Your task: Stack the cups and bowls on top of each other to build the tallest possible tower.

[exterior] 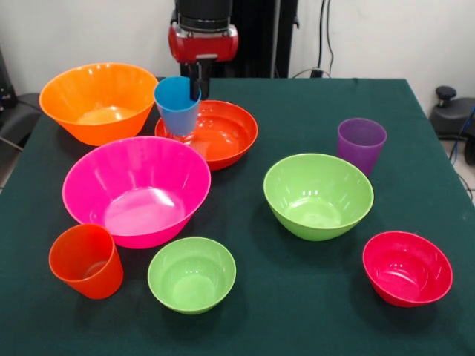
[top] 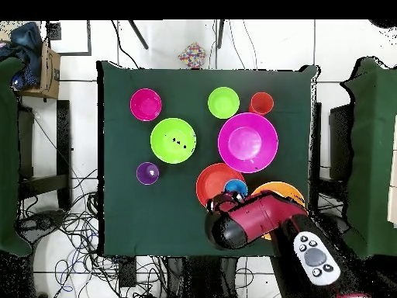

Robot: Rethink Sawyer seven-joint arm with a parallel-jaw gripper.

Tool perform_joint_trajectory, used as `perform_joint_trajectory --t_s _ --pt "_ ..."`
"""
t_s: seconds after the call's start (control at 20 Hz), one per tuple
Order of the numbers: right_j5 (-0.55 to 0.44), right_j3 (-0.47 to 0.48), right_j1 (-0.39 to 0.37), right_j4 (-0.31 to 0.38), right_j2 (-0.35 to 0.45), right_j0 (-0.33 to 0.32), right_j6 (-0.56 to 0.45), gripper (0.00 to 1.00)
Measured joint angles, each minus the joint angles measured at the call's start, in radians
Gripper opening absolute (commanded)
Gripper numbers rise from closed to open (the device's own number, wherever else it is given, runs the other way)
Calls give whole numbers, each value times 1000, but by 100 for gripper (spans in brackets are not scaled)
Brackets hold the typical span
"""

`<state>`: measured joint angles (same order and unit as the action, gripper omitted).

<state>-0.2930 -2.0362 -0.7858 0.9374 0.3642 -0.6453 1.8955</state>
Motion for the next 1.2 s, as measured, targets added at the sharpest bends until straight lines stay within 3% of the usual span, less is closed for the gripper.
perform_joint_trajectory --t_s 0.25,0.7,1.2 --pt "3 -40 -28 0 1 10 0 0" --pt "55 -48 -22 0 -16 107 0 0" --pt "192 -38 36 49 -148 250 0 0"
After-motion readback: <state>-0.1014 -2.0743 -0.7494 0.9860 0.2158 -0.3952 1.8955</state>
